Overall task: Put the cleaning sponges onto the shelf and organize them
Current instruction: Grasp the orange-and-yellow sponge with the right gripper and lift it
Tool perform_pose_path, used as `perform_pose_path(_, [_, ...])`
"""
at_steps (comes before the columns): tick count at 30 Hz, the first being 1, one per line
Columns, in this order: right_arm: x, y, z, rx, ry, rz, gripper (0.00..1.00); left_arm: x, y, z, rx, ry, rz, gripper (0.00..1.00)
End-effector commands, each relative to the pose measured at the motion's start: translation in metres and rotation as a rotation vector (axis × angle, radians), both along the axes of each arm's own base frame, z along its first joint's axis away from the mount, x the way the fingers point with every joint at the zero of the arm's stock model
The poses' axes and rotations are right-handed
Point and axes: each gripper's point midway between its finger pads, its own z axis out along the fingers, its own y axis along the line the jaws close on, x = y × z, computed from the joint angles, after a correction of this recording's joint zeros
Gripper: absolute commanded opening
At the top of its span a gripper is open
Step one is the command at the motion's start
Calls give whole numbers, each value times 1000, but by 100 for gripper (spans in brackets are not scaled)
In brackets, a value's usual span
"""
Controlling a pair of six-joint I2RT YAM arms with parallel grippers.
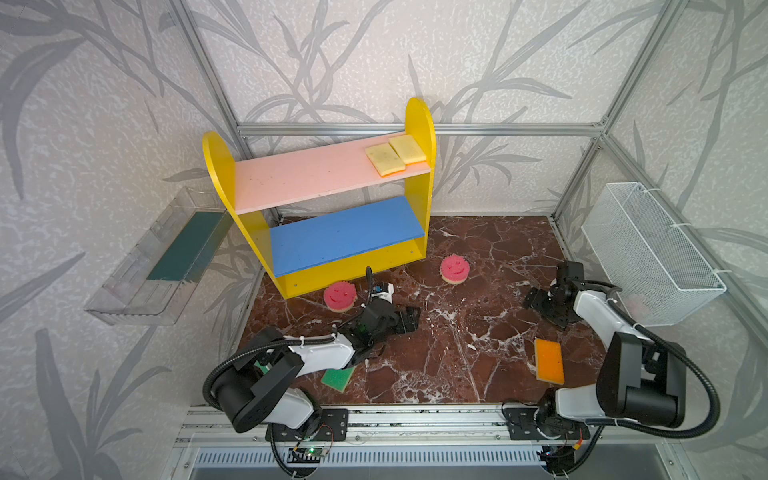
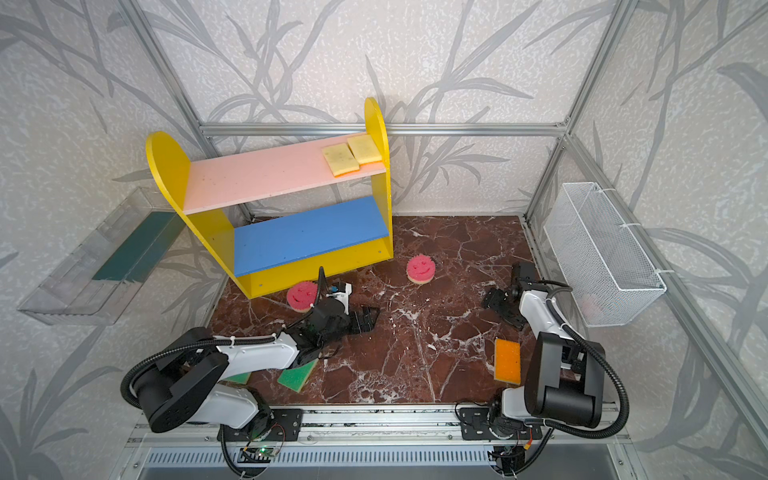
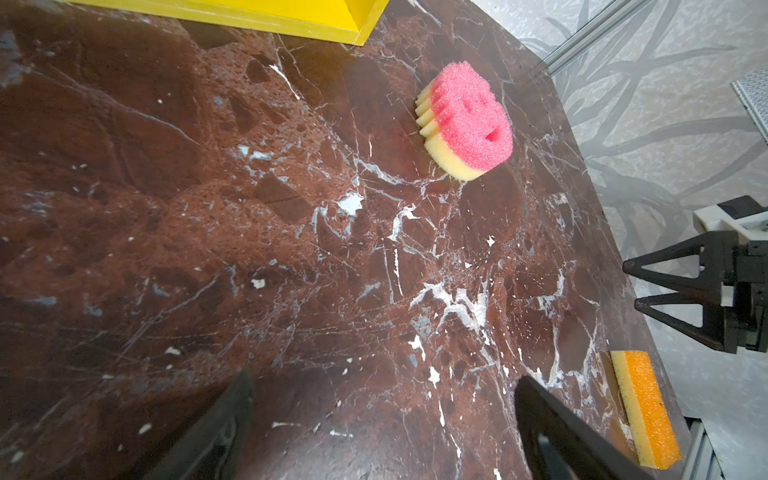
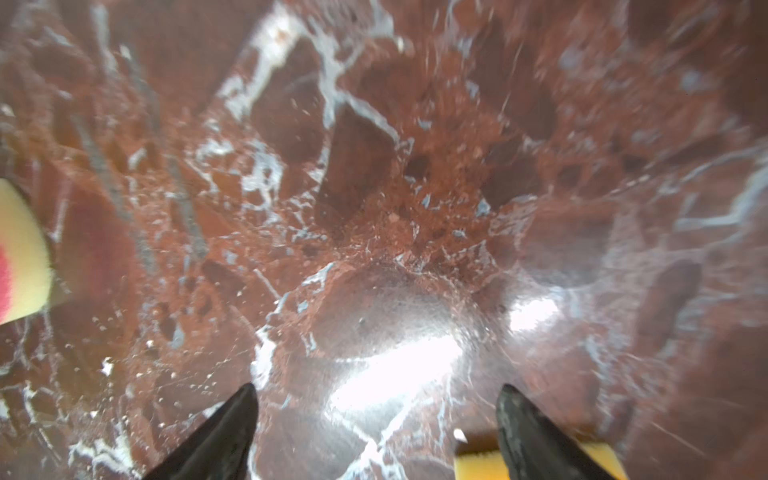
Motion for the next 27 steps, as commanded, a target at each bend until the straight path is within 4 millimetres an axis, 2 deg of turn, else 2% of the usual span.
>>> perform_pose_path(1, [-39,1,4,-23,107,-2,93,-5,1,-1,-17,20,6,99])
perform_pose_path(4, [-56,3,10,-25,116,-28,93,-9,3,-5,-20,37,2,99])
perform_pose_path(9, [-81,12,9,4,85,-96,84,-14,5,-9,-18,47,-3,99])
perform_pose_path(11, [-86,15,2,26,72,-147,83,-14,5,-9,-22,44,-4,99])
perform_pose_path(15, [-99,22,-27,77,111,-220,82,-15,3,-8,-39,45,-12,99])
perform_pose_path(18, [-99,29,-46,118,139,-219,83,-15,4,-8,-34,43,-10,99])
perform_pose_path(20, [-97,30,-50,126,152,-205,81,-15,4,-8,-31,42,-9,99])
perform_pose_path(23, [-90,33,-53,135,161,-175,72,-15,5,-10,-26,43,-7,99])
perform_pose_path(27, [-75,39,-49,103,146,-99,54,-12,5,-10,-18,38,0,99])
